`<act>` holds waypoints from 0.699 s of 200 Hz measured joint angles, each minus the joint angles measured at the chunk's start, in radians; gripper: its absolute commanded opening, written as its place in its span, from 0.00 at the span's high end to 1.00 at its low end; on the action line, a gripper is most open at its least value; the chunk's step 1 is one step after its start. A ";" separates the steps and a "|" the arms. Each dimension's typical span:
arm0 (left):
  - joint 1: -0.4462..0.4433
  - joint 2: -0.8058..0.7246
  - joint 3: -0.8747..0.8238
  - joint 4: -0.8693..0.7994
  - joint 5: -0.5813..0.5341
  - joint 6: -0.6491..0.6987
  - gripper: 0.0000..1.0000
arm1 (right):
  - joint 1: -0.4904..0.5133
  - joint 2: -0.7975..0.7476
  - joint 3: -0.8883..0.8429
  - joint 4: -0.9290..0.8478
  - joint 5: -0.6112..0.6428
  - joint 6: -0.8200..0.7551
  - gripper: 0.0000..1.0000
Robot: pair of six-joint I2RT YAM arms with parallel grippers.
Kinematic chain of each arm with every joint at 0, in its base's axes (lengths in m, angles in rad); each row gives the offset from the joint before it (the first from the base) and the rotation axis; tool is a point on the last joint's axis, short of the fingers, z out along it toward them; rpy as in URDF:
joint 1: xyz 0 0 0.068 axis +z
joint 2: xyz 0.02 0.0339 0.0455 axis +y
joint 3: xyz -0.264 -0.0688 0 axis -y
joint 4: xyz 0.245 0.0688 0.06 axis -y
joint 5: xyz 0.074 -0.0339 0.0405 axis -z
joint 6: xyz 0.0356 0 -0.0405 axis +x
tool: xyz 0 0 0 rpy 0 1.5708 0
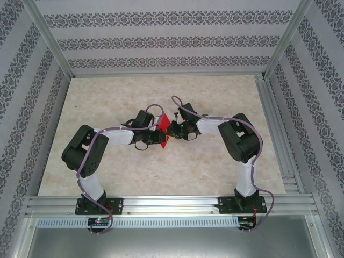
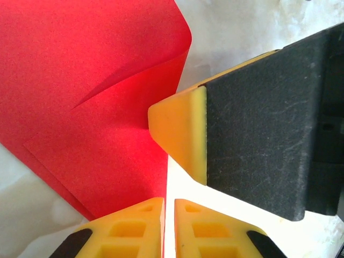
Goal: Fold a paper plane with a square sheet of paper (pick it up from the middle)
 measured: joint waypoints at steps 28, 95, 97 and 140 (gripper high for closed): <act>-0.001 0.013 0.000 0.000 0.008 0.000 0.87 | 0.000 0.000 0.000 0.001 -0.003 0.000 0.85; -0.014 0.022 -0.003 -0.007 0.013 0.002 0.88 | 0.000 0.000 0.000 0.003 -0.007 0.000 0.84; -0.014 0.022 -0.003 -0.008 0.013 0.002 0.88 | 0.000 0.000 0.000 0.003 -0.007 0.000 0.84; -0.014 0.022 -0.023 -0.020 0.012 0.002 0.89 | 0.000 0.000 0.000 0.004 -0.009 0.000 0.84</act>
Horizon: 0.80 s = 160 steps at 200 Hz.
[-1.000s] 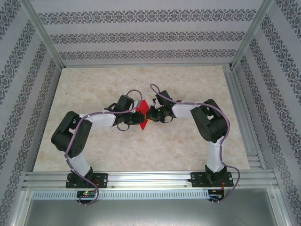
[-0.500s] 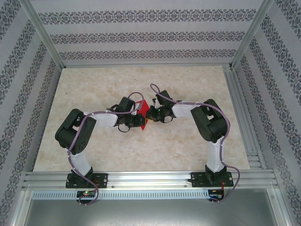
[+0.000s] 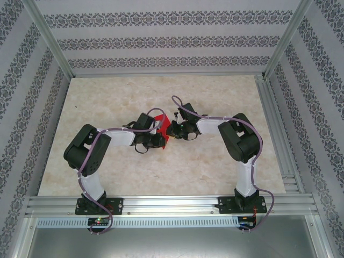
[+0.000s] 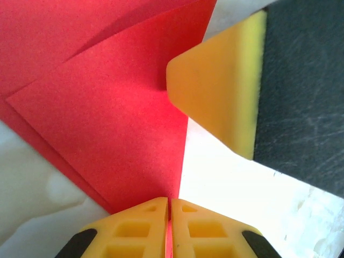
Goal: Fold a paper plane with a square sheet of paper (pick it up from the middle)
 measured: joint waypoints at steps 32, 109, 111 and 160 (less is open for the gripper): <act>-0.005 0.000 -0.001 0.000 -0.008 0.003 0.90 | 0.000 0.000 0.000 0.000 -0.001 0.000 0.84; -0.013 -0.002 -0.001 -0.006 -0.033 0.011 0.94 | 0.001 -0.024 0.000 -0.014 -0.002 -0.007 0.91; -0.013 -0.002 -0.001 -0.006 -0.034 0.011 0.94 | 0.002 -0.025 0.000 -0.015 -0.002 -0.007 0.91; -0.014 -0.003 0.000 -0.008 -0.037 0.012 0.95 | 0.014 -0.032 0.001 -0.021 -0.010 -0.023 0.92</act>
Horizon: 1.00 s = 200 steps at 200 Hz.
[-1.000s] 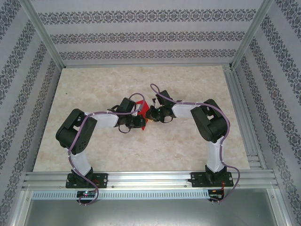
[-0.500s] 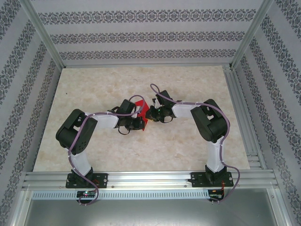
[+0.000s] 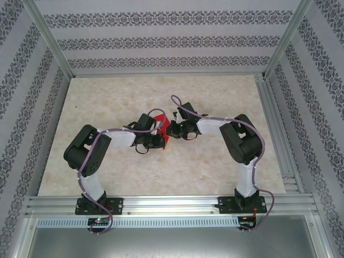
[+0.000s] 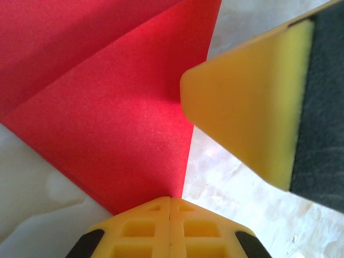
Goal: Fold a paper plane with a square sheet of paper (pick it up from the middle)
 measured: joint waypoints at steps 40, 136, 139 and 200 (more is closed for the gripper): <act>-0.005 -0.002 0.003 -0.010 -0.011 0.009 0.95 | 0.000 0.038 0.039 -0.031 0.002 -0.015 0.92; -0.012 -0.002 0.013 -0.030 -0.027 0.021 0.96 | -0.060 0.107 0.152 -0.121 0.012 -0.083 0.92; -0.012 -0.002 0.013 -0.030 -0.027 0.021 0.96 | -0.063 0.111 0.159 -0.126 0.011 -0.086 0.92; -0.017 -0.002 0.018 -0.039 -0.036 0.022 0.95 | -0.100 0.132 0.223 -0.166 0.069 -0.122 0.90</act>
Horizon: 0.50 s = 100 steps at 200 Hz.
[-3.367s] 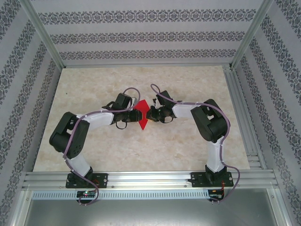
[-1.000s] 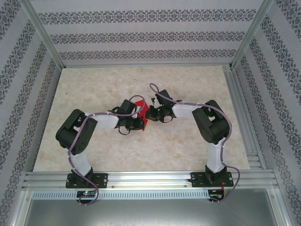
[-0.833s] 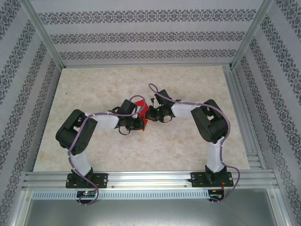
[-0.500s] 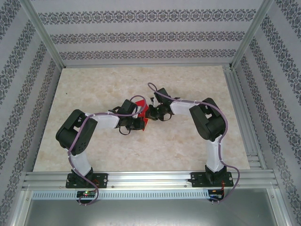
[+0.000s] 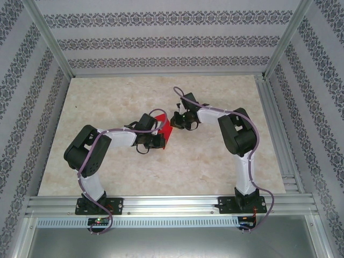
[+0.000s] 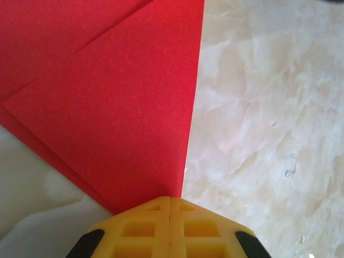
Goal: Fold a paper plane with a square sheet of paper (pick it up from the middle)
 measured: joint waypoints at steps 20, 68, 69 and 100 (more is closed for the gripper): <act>-0.001 0.000 0.003 -0.005 -0.004 0.000 0.95 | -0.010 -0.029 -0.018 0.001 0.016 -0.006 0.90; -0.002 0.000 0.004 -0.006 -0.005 0.000 0.96 | 0.035 -0.131 -0.115 0.050 0.002 0.000 0.90; -0.002 0.000 0.004 -0.006 -0.005 0.000 0.96 | 0.037 -0.131 -0.116 0.051 0.000 0.000 0.90; -0.002 0.000 0.004 -0.006 -0.006 0.000 0.95 | 0.086 -0.116 -0.150 0.069 -0.030 0.021 0.90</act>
